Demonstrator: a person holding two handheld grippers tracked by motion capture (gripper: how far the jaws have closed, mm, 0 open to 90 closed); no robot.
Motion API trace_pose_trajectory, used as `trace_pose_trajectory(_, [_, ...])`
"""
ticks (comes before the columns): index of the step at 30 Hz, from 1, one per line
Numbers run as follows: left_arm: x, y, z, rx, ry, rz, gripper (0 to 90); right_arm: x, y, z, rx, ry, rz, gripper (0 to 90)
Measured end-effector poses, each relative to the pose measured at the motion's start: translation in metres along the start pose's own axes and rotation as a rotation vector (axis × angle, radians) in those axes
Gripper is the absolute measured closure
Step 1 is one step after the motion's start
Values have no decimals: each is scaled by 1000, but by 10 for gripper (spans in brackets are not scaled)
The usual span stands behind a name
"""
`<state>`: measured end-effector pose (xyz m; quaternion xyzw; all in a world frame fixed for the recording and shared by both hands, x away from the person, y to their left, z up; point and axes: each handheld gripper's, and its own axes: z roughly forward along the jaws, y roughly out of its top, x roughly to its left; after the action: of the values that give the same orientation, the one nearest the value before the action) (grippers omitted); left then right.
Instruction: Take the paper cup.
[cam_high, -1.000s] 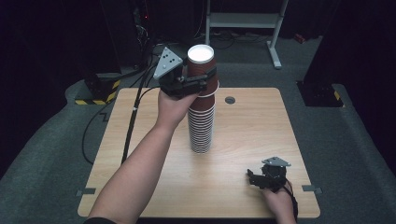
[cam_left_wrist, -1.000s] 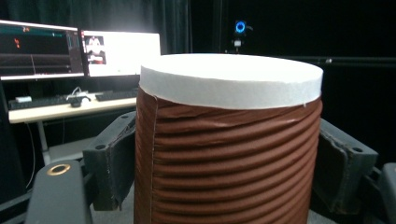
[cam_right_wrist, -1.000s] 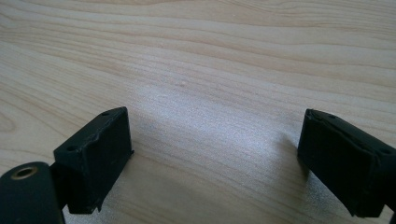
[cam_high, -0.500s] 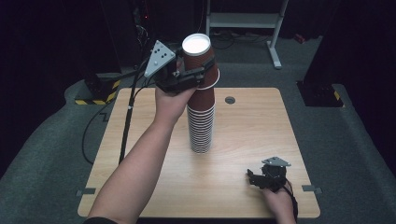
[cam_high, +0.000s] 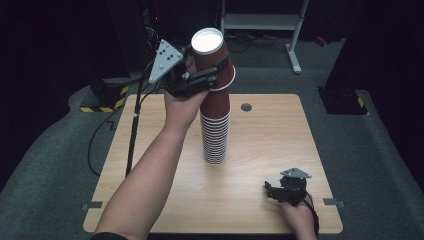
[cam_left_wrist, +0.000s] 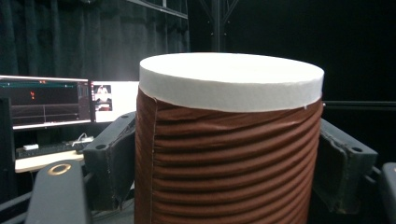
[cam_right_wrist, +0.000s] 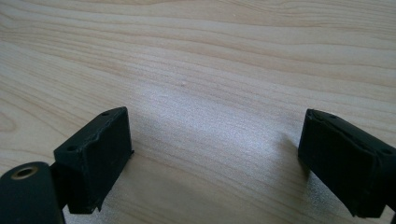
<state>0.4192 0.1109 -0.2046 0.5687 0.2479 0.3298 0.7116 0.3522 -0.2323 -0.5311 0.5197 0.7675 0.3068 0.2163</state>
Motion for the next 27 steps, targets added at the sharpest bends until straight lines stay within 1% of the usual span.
trace_pose_trajectory(2, [0,2,0,-5,3,10,204,0,0,0,0,0,0,89])
trace_pose_trajectory(5, [-1,5,-1,-14,2,9,204,0,0,0,0,2,-2,89])
trace_pose_trajectory(7, [-2,7,-1,-16,5,15,204,0,0,0,0,2,-1,90])
trace_pose_trajectory(14, [-3,11,-7,-28,6,22,204,0,0,0,0,3,-2,90])
trace_pose_trajectory(19, [-2,13,-13,-36,7,14,204,0,0,0,0,3,-2,89])
trace_pose_trajectory(27, [-1,14,-24,-30,15,10,205,0,0,0,-2,3,-4,89])
